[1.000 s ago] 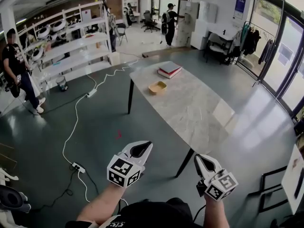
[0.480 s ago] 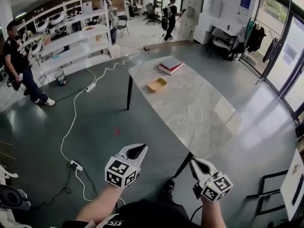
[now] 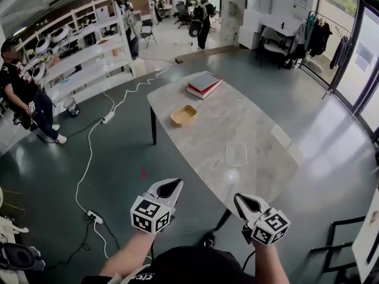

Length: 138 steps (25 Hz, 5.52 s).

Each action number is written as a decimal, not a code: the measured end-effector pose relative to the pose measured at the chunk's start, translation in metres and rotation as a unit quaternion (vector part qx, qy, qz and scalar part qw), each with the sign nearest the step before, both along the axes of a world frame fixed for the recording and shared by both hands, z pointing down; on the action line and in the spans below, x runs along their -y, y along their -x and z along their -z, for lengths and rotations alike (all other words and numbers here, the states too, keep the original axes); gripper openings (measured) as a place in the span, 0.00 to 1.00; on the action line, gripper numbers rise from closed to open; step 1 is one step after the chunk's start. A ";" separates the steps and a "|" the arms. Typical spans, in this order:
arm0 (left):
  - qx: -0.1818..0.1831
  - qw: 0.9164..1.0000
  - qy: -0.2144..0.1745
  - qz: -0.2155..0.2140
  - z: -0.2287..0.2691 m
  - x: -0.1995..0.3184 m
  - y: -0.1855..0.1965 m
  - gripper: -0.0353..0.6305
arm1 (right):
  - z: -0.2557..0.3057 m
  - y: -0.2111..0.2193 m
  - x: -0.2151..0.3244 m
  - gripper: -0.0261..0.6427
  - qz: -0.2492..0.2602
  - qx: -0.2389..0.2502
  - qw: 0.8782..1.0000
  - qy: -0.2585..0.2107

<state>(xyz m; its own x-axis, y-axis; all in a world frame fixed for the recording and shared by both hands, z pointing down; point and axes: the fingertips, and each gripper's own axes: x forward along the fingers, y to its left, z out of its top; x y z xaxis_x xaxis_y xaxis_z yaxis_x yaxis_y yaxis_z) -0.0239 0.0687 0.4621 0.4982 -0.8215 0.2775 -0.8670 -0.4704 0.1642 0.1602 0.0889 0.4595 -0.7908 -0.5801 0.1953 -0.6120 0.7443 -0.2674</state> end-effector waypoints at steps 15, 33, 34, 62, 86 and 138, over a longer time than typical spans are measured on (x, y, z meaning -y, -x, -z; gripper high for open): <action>0.015 0.999 0.026 -0.028 -0.023 0.092 -0.073 0.06 | -0.045 -0.043 0.084 0.04 0.031 -0.027 0.998 0.056; 0.011 0.987 0.036 -0.156 -0.052 0.244 -0.035 0.06 | -0.095 0.015 0.212 0.04 -0.077 -0.067 0.989 0.104; 0.009 0.985 0.037 -0.167 -0.053 0.252 -0.033 0.06 | -0.095 0.019 0.218 0.04 -0.087 -0.067 0.988 0.105; 0.008 0.955 0.094 -0.281 -0.094 0.297 -0.064 0.06 | -0.198 0.007 0.231 0.12 -0.011 -0.296 0.939 0.175; -0.007 0.975 0.138 -0.175 -0.119 0.262 -0.016 0.06 | -0.324 -0.039 0.221 0.15 0.220 -0.560 0.783 0.154; -0.004 0.974 0.151 -0.168 -0.123 0.295 -0.002 0.06 | -0.273 -0.031 0.234 0.07 0.124 -0.463 0.865 0.146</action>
<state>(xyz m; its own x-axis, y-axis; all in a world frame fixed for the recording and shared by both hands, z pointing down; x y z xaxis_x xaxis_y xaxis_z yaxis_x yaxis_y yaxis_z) -0.0222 -0.2260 0.5849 0.7277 -0.4939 0.4759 -0.6711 -0.6562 0.3451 0.1912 -0.1446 0.7330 -0.3099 -0.2343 0.9215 -0.4951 0.8672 0.0540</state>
